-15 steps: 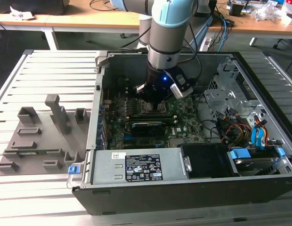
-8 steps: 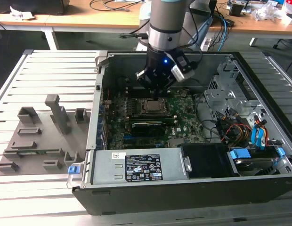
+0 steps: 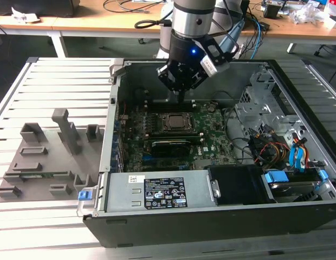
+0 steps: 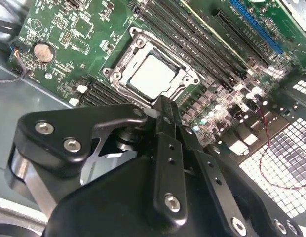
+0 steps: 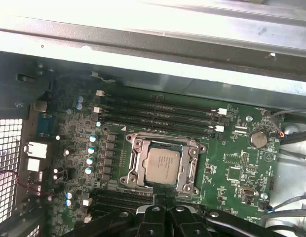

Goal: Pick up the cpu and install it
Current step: 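Install the second cpu locking lever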

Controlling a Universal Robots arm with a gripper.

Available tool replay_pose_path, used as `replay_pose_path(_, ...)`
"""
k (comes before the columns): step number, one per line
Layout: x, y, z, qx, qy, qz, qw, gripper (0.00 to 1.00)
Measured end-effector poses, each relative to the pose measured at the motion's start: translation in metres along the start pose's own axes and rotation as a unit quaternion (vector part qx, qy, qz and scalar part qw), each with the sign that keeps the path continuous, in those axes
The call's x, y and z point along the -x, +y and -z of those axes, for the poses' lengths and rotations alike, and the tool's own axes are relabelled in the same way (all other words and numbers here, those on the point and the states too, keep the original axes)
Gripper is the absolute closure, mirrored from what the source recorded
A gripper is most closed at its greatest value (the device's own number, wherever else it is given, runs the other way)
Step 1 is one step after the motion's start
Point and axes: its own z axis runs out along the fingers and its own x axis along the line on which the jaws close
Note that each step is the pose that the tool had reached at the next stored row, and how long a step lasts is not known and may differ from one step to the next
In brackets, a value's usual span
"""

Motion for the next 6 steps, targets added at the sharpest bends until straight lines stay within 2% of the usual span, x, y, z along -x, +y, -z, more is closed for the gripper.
replay_pose_path(6,0.0,0.0,-0.0001,-0.0021,0.0003,0.0,1.0,0.89)
